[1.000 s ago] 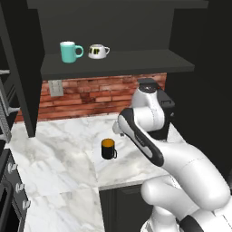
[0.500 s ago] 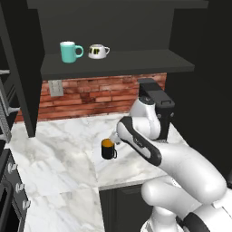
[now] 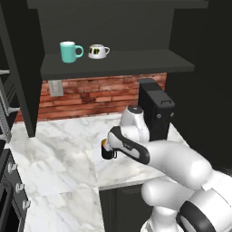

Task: Pick the mug on the counter and place it in the cabinet with the handle facing the right, like the mugs already inside.

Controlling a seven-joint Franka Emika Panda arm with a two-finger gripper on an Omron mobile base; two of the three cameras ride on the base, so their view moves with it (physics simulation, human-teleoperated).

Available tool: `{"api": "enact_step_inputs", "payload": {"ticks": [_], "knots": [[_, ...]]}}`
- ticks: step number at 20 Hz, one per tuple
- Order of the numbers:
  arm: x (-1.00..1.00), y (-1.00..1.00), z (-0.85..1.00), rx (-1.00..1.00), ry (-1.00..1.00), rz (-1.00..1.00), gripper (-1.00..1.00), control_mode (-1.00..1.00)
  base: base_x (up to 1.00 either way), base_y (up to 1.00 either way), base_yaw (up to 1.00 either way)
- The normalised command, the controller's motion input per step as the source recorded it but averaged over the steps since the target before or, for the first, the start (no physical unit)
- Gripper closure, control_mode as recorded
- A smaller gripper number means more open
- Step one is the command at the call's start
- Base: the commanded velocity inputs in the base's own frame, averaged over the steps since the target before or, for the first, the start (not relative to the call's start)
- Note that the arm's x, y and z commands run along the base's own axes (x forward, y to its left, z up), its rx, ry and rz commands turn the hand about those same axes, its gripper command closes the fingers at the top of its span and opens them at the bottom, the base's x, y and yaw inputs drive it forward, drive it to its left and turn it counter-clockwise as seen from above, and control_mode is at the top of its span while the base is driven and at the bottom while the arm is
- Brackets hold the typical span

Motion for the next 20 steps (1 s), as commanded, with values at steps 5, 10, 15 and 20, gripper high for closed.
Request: {"api": "enact_step_inputs", "payload": {"ticks": [5, 10, 15, 20], "knots": [[0.11, 0.00, -0.39, -0.13, 0.01, -0.02, -1.00, -1.00, 0.00, 0.00, 0.00], [0.28, 0.09, -0.27, -0.02, 0.00, 0.00, -1.00, -1.00, 0.00, 0.00, 0.00], [0.27, 0.14, -0.22, 0.00, 0.00, 0.00, -1.00, -1.00, 0.00, 0.00, 0.00], [0.06, 0.08, -0.24, 0.00, 0.00, -0.03, -1.00, -1.00, 0.00, 0.00, 0.00]]}}
